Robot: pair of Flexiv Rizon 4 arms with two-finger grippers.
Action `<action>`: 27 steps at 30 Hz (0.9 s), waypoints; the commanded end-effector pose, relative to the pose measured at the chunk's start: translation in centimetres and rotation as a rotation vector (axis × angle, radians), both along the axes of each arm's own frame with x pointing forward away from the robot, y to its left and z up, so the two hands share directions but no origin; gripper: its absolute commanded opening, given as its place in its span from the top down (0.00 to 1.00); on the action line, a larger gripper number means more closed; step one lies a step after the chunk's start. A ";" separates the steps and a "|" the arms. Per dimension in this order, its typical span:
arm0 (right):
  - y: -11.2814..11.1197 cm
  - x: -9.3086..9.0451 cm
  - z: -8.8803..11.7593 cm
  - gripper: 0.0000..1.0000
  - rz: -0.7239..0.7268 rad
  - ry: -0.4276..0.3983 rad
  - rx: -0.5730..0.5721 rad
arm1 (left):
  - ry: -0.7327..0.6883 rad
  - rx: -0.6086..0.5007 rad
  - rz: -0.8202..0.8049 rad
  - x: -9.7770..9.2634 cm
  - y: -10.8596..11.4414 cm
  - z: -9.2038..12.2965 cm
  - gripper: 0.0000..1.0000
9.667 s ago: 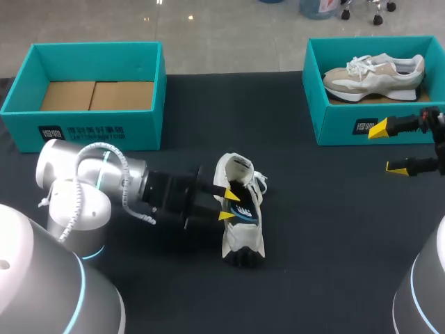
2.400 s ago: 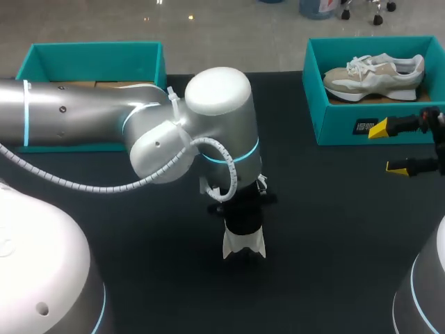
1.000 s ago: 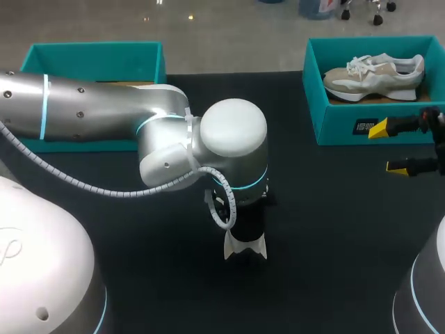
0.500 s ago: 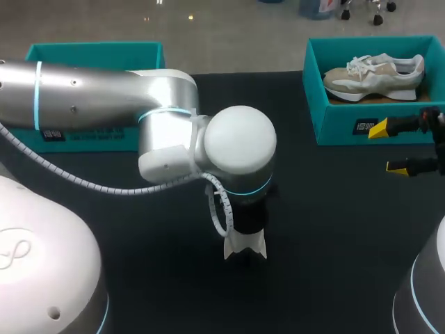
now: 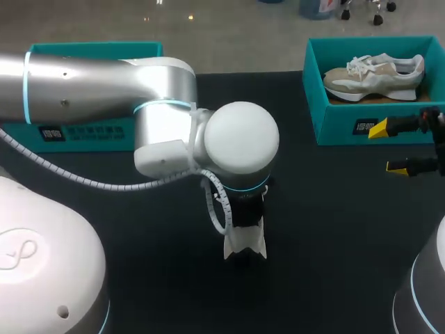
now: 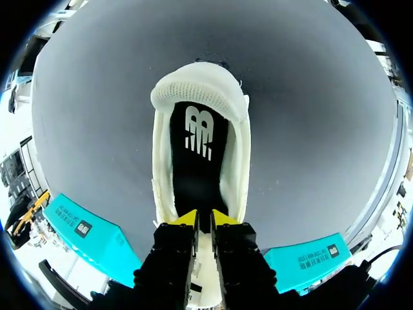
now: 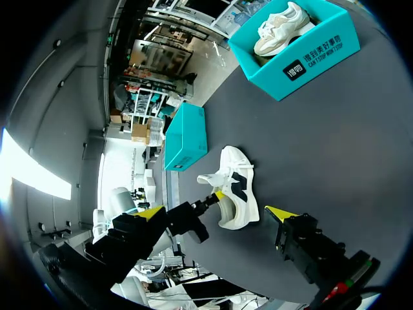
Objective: Take the shoe out of the shoebox, open the shoe tongue, remove and reinsert the insole, then place the shoe into the shoebox
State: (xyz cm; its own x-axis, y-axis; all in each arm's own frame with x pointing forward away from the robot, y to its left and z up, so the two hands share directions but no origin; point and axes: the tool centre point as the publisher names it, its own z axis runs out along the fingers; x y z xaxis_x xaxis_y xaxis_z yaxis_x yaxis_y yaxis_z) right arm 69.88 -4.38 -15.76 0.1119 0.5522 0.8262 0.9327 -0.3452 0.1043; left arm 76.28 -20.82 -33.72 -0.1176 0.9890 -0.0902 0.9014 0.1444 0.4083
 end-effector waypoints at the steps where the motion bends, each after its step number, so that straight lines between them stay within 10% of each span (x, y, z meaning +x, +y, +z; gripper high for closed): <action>1: 0.1 -0.1 -0.1 0.00 -0.003 0.002 -0.003 | 0.006 0.017 0.005 -0.2 -0.7 -0.3 0.00; 27: 0.1 -0.1 -0.1 0.00 -0.003 0.002 -0.003 | 0.012 0.038 0.027 1.0 -0.4 0.0 0.00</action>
